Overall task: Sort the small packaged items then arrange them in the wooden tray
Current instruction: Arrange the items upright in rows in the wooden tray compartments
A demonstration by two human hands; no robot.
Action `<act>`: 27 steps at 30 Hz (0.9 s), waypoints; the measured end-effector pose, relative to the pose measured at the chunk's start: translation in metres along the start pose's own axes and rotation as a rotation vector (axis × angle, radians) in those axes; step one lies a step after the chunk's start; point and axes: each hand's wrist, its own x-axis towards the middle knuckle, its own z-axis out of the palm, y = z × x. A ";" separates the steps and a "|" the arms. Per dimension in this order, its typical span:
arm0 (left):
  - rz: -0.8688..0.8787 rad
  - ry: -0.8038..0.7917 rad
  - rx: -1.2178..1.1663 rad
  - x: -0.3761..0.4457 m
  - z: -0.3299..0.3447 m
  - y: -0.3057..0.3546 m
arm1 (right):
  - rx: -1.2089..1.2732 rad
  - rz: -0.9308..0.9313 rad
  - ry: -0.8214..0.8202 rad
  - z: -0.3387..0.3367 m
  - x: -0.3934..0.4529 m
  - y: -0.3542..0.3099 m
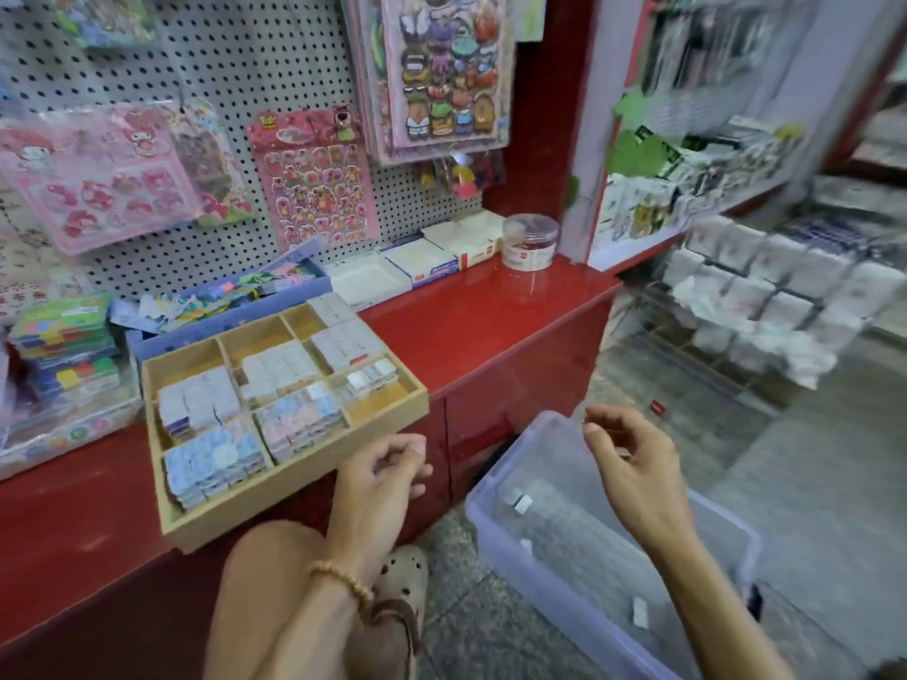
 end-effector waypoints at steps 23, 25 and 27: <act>-0.011 -0.552 0.782 0.087 0.175 -0.211 | -0.274 0.595 0.087 -0.036 -0.048 0.258; 0.057 -0.593 0.895 0.109 0.176 -0.236 | -0.308 0.646 0.087 -0.024 -0.040 0.285; 0.109 -0.618 1.007 0.119 0.174 -0.258 | -0.355 0.730 0.073 -0.014 -0.031 0.317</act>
